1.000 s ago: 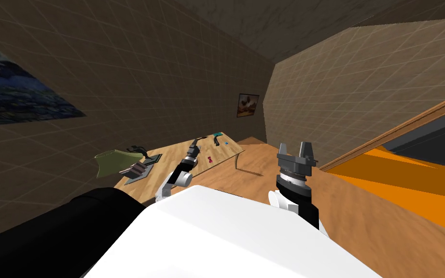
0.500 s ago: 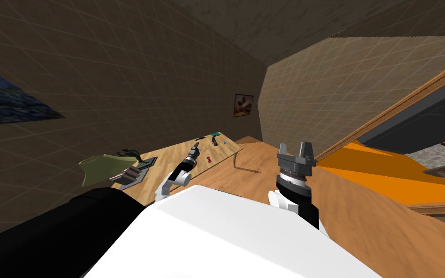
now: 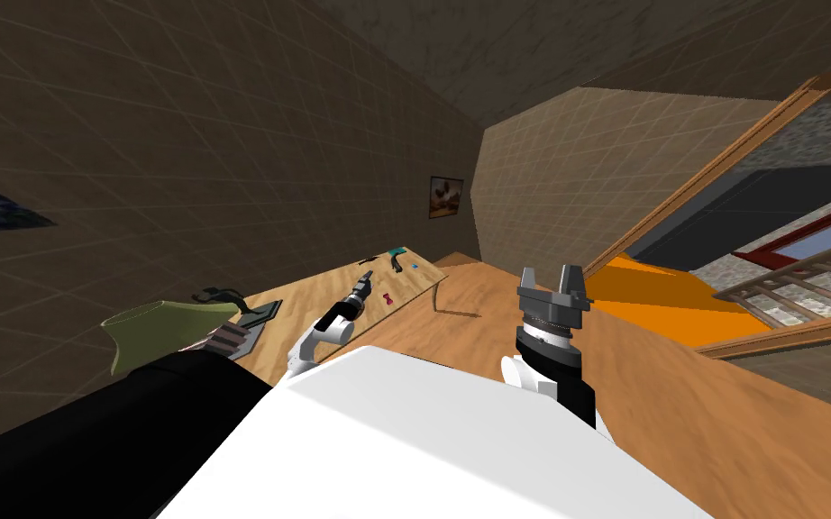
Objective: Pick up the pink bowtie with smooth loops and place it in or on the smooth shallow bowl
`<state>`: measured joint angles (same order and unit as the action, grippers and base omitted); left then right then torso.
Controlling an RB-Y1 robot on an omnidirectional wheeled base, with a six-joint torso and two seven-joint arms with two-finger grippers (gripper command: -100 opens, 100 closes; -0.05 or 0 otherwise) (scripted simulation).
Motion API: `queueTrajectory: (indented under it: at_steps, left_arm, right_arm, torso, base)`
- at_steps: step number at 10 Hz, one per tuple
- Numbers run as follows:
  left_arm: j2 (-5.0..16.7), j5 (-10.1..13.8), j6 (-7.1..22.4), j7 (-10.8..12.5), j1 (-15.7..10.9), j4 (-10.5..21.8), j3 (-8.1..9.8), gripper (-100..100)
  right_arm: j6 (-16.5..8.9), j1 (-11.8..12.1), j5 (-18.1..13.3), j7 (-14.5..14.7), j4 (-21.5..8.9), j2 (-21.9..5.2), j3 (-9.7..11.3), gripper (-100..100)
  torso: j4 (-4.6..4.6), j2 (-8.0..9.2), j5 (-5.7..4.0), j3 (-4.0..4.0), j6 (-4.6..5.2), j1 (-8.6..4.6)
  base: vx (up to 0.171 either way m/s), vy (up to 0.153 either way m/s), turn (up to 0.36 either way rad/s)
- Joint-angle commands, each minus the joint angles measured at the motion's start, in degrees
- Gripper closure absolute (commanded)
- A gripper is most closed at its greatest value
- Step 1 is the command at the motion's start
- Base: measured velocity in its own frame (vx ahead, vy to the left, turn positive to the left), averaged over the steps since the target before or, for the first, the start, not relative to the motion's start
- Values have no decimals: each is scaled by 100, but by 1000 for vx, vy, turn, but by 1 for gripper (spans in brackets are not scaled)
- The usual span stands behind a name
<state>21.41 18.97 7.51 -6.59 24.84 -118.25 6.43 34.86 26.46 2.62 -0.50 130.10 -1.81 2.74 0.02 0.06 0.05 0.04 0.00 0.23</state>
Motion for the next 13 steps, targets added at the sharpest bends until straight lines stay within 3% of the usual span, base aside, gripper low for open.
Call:
queueTrajectory:
  at_steps: [1,6,10,12,13]
  left_arm:
    - [42,58,173,-59,-24,133,-11,-100]
    - [418,501,929,-314,-137,646,61,-100]
    - [646,786,1574,-485,-208,990,97,-100]
    - [646,786,1709,-485,-208,990,97,-100]
    - [750,922,1932,-569,-242,1159,111,-100]
  right_arm:
    - [0,0,0,0,0,0,0,0]
    - [0,1,0,0,0,0,-1,0]
    - [0,1,0,0,0,0,-1,0]
    - [0,2,0,0,0,0,-1,0]
    - [0,2,0,0,0,0,-1,0]
  torso:
    - [0,0,0,0,0,0]
    - [-1,-7,-1,-4,-4,-6]
    - [-3,-13,-1,-7,-5,-7]
    - [-3,-15,-1,-8,-4,-7]
    - [-3,-16,-2,-9,-6,-14]
  base:
    - [-23,42,-106]
    - [-21,33,-155]
    - [-7,32,-138]
    - [0,20,-49]
    - [6,13,-160]
